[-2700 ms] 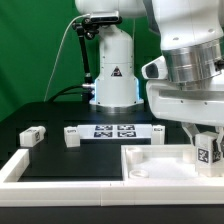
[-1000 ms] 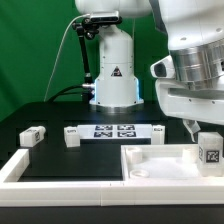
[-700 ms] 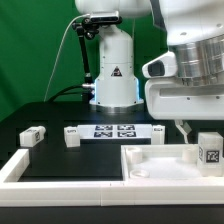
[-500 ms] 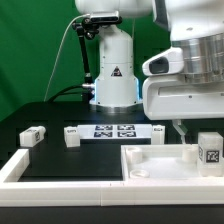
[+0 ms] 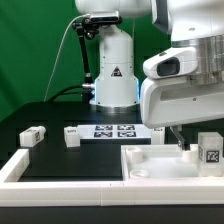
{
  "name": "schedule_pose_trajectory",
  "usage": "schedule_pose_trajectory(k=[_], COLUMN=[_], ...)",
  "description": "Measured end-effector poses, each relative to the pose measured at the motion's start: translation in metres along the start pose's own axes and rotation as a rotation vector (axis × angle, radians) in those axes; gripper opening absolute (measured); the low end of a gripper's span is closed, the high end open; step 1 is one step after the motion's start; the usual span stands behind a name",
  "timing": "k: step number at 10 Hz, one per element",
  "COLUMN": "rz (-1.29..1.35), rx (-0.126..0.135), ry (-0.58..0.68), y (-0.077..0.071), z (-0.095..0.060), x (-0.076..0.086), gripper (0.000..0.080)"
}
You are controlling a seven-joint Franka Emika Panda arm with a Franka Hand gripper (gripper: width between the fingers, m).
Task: Assemble one leg
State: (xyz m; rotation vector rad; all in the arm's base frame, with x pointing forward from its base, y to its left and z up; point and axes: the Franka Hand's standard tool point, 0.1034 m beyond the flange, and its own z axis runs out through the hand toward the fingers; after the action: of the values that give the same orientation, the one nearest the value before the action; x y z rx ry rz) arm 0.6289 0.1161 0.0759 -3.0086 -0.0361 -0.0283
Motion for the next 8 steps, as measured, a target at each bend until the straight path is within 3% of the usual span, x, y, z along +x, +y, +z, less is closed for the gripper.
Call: schedule_pose_trajectory(k=[1,2,3,4,7,8], rz=[0.004,0.004,0.004,0.004,0.033,0.164], rx=[0.000,0.000,0.000,-0.001,-0.001,0.001], ry=[0.000,-0.001,-0.001,0.001,0.002,0.004], y=[0.0000,0.0001,0.0002,0.0008,0.0010,0.0015], z=[0.0002,0.0004,0.0005,0.0002,0.0001,0.0002], x=[-0.0001,-0.0002,-0.0002,0.0003,0.0006,0.0007], gripper=[0.0553,0.0371,0.0371,0.0294,0.0294,0.0294])
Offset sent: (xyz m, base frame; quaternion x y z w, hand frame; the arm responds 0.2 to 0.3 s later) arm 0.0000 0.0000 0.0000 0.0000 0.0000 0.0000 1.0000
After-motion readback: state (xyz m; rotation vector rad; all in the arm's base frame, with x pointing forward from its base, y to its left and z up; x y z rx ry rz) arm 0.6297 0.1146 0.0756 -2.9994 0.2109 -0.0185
